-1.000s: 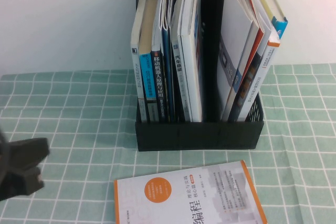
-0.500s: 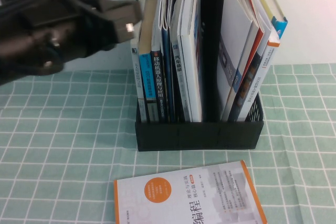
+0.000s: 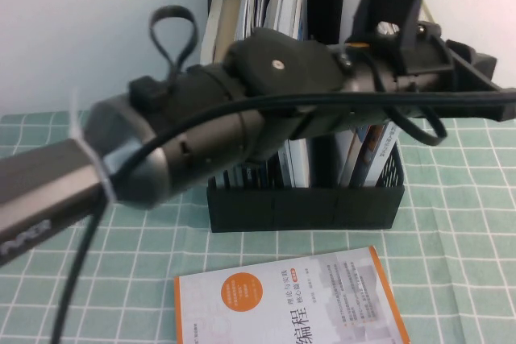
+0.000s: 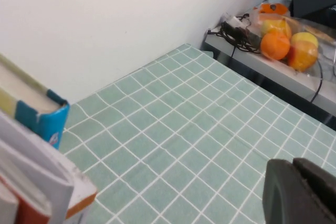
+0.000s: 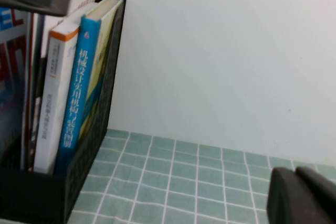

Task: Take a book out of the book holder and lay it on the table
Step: Hold the bookshelf

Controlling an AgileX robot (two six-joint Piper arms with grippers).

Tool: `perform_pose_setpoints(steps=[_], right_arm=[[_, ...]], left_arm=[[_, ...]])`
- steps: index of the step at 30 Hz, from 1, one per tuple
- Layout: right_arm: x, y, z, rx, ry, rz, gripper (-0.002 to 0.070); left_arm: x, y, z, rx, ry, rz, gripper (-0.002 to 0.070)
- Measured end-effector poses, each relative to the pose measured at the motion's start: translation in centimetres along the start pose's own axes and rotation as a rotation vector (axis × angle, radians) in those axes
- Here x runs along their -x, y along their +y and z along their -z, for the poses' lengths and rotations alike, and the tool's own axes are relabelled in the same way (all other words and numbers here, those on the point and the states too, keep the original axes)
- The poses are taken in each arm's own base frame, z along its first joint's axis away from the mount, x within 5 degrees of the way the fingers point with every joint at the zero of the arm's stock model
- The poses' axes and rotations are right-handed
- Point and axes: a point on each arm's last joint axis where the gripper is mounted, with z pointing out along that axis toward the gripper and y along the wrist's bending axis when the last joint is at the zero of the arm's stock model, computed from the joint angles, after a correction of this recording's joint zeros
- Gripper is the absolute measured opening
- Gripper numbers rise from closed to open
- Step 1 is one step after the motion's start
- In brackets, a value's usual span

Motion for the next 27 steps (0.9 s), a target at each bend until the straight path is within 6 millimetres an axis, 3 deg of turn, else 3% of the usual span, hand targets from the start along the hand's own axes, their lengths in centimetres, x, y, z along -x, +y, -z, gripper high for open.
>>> perform_pose_setpoints(steps=[4, 11, 16, 22, 27], right_arm=[[-0.1, 0.1, 0.0, 0.011, 0.009, -0.017, -0.0002], [0.3, 0.0, 0.0, -0.004, -0.036, 0.051, -0.0002], [0.3, -0.1, 0.0, -0.013, -0.035, 0.136, -0.0002], [-0.1, 0.4, -0.1, 0.047, 0.010, 0.054, -0.0002], [0.1, 0.4, -0.9, 0.053, 0.016, 0.064, -0.0002]], left_arm=[[-0.9, 0.1, -2.9, 0.024, -0.001, -0.022, -0.0003], [-3.0, 3.5, -5.8, 0.175, -0.017, -0.016, -0.0003], [-2.6, 5.0, -5.7, 0.244, -0.052, -0.035, -0.0003], [-1.4, 5.6, -4.7, 0.330, -0.103, -0.024, -0.0003], [-0.9, 6.5, -3.6, 0.510, -0.039, -0.320, -0.0003]])
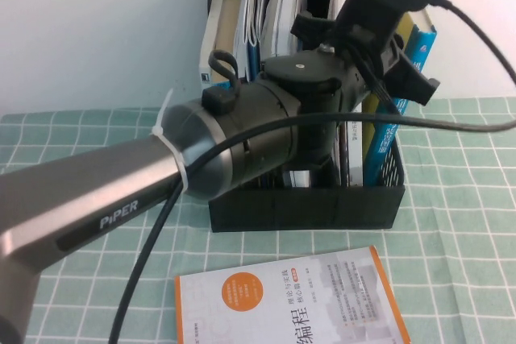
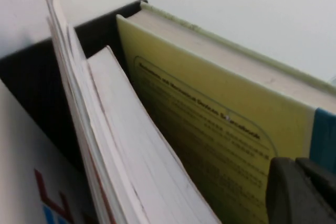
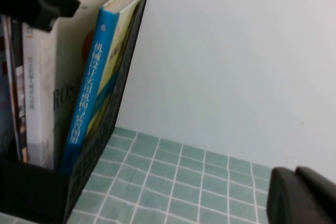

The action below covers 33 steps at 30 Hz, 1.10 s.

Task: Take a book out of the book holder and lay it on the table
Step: Hold the bookshelf

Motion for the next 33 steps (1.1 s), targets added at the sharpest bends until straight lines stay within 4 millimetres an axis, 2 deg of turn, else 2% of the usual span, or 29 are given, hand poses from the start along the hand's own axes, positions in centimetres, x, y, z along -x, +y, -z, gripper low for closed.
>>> perform_pose_setpoints(steps=[3, 5, 10, 13, 20, 25, 33], right_arm=[[0.5, -0.3, -1.2, -0.011, -0.019, -0.037, 0.0018], [0.6, -0.6, -2.3, -0.018, -0.014, -0.103, 0.0062], [1.2, -1.1, -6.0, -0.015, 0.051, -0.249, 0.0222], [2.2, -1.0, -8.2, 0.016, 0.089, -0.259, 0.0277], [4.9, 0.0, -13.0, 0.101, 0.128, -0.233, 0.0295], [4.9, 0.6, -15.9, 0.136, 0.206, -0.246, 0.0288], [4.3, 1.1, -18.7, 0.154, 0.287, -0.263, 0.0281]], left_arm=[[-0.2, 0.2, 0.2, 0.072, 0.030, -0.134, -0.0003], [-0.3, 0.5, 0.2, 0.109, 0.045, -0.170, -0.0004], [-0.5, 0.6, 0.5, 0.183, 0.072, -0.174, -0.0004], [-0.4, 0.5, 0.7, 0.203, 0.070, -0.125, -0.0004], [0.1, -0.9, 1.1, 0.141, 0.023, 0.147, -0.0003], [0.7, -1.9, 1.5, 0.077, -0.009, 0.253, -0.0003], [1.4, -2.7, 1.9, -0.030, -0.034, 0.398, -0.0003]])
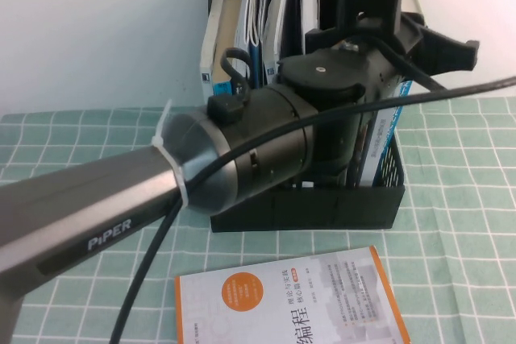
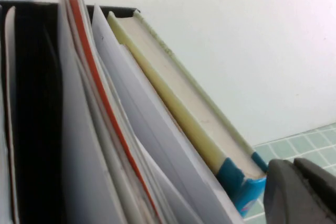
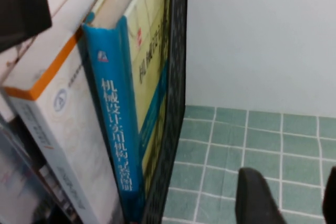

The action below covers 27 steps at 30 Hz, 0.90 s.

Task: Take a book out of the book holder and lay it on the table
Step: Hold the bookshelf

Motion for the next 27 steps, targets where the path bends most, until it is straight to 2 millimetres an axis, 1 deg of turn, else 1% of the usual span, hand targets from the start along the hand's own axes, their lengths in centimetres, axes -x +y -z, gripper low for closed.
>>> perform_pose_setpoints(steps=[2, 7, 9, 11, 12, 14, 17, 20, 25, 27], right_arm=[[-0.2, 0.3, -0.5, 0.010, 0.015, 0.001, 0.0281], [-0.2, 1.3, -0.8, 0.034, 0.001, 0.048, 0.0281], [-0.1, 1.8, -0.8, 0.047, -0.011, 0.073, 0.0281], [-0.2, 2.6, -0.8, 0.077, -0.011, 0.136, 0.0281], [-0.2, 3.0, -0.8, 0.091, -0.009, 0.153, 0.0281], [-0.4, 3.5, -0.6, 0.122, 0.006, 0.243, 0.0281], [-0.5, 3.8, -0.6, 0.148, 0.026, 0.299, 0.0281], [-0.7, 3.9, -0.5, 0.167, 0.049, 0.311, 0.0281], [-0.8, 4.1, -0.4, 0.182, 0.064, 0.326, 0.0281], [-0.6, 4.1, -0.1, 0.183, 0.052, 0.337, 0.0281]], left_arm=[[0.2, -0.5, 0.1, -0.052, 0.004, 0.032, -0.0003], [0.0, -1.5, 0.3, -0.156, 0.031, 0.062, -0.0003], [0.0, -2.3, 0.5, -0.243, 0.052, 0.065, -0.0003], [-0.2, -3.0, 0.7, -0.327, 0.078, 0.083, -0.0003], [-0.4, -3.2, 0.8, -0.350, 0.095, 0.103, -0.0003], [-0.8, -3.4, 0.9, -0.389, 0.119, 0.125, -0.0003], [-1.2, -3.6, 0.9, -0.397, 0.131, 0.121, -0.0003], [-1.3, -3.3, 0.8, -0.359, 0.123, 0.109, -0.0003], [-1.1, -3.0, 0.8, -0.327, 0.099, 0.052, -0.0003], [-0.8, -2.7, 0.8, -0.289, 0.078, 0.019, -0.0003]])
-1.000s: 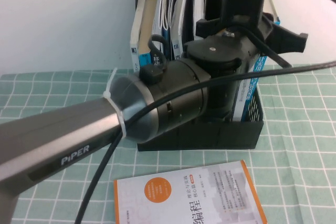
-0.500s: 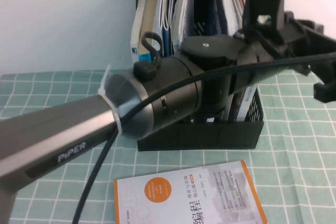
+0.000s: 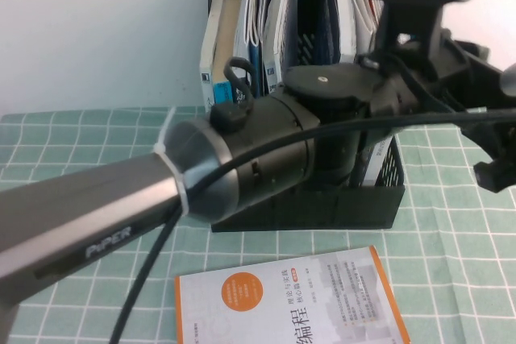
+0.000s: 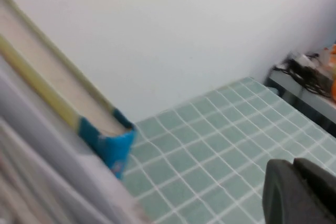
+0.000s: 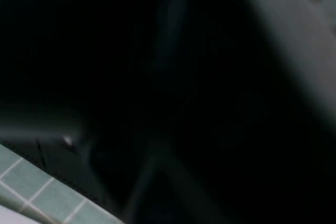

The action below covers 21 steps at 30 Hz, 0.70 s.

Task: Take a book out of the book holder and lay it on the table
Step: Hold the bookshelf

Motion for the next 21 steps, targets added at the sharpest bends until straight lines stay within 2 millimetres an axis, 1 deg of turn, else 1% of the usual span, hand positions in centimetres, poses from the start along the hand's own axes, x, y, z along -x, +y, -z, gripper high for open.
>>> perform_pose_setpoints(steps=[5, 7, 9, 12, 14, 18, 21], right_arm=[[0.2, 0.7, 2.2, 0.061, 0.006, 0.040, 0.0281], [0.2, 1.1, 3.3, 0.095, 0.015, 0.052, 0.0281], [0.2, 1.5, 4.8, 0.124, 0.027, 0.062, 0.0281], [0.0, 1.9, 7.6, 0.126, 0.037, 0.093, 0.0272], [-0.5, 1.8, 9.7, 0.094, 0.071, 0.127, 0.0248], [-2.1, 1.3, 14.5, -0.046, 0.141, 0.120, 0.0186], [-3.6, 0.9, 18.2, -0.169, 0.138, 0.086, 0.0151]], left_arm=[[2.0, 1.4, 1.5, 0.181, -0.071, -0.094, -0.0003], [2.5, 1.4, 1.9, 0.200, -0.085, -0.102, -0.0003], [3.1, 1.0, 2.6, 0.174, -0.096, -0.107, -0.0003], [3.5, -0.1, 3.8, 0.070, -0.096, -0.106, -0.0003], [3.4, -0.9, 4.7, -0.034, -0.079, -0.087, -0.0003], [2.5, -1.6, 6.0, -0.281, -0.002, -0.001, -0.0003], [1.5, -1.3, 6.5, -0.412, 0.120, 0.079, -0.0003]])
